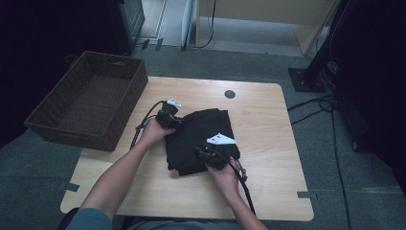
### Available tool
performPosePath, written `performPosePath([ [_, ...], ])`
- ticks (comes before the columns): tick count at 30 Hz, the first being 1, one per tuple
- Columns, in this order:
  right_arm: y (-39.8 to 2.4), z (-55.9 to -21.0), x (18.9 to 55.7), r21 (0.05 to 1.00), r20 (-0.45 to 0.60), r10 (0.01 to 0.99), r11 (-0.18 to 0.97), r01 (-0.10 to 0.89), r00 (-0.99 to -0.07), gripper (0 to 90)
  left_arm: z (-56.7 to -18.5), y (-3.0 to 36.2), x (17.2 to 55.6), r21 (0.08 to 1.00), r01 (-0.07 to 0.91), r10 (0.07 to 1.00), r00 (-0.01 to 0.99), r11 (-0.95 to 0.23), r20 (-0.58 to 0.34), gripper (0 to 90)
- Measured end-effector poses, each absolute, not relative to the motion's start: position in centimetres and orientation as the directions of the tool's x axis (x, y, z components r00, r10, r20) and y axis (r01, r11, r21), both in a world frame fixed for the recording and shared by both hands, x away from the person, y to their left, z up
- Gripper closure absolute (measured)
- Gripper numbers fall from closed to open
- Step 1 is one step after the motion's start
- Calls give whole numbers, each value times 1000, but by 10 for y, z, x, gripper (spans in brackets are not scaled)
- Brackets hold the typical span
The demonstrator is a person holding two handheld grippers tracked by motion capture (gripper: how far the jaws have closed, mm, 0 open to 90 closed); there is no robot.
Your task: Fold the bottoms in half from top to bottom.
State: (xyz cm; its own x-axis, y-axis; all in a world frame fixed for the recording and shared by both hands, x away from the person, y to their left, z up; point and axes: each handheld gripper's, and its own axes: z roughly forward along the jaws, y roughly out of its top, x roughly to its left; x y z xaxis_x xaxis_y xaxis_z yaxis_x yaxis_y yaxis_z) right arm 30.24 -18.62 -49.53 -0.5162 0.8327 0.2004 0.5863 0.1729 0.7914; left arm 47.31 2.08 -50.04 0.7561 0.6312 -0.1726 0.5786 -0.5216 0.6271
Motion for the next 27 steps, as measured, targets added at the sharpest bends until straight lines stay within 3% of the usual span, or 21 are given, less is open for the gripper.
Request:
performPosePath([
  [4, -189, -493, 281, 788, 181, 840, 187, 586, -512, 620, -494, 22, 476, 634, 582, 630, 754, -510, -184, 817],
  [10, -187, -505, 284, 778, 166, 848, 201, 595, -503, 620, -472, 20, 478, 688, 551, 616, 764, -472, -189, 826],
  [17, -172, -507, 313, 789, 116, 874, 207, 578, -471, 621, -433, 12, 471, 760, 456, 569, 810, -462, -141, 828],
  [27, -159, -511, 365, 812, 108, 904, 160, 562, -413, 633, -429, 26, 444, 806, 433, 516, 835, -404, -190, 830],
])
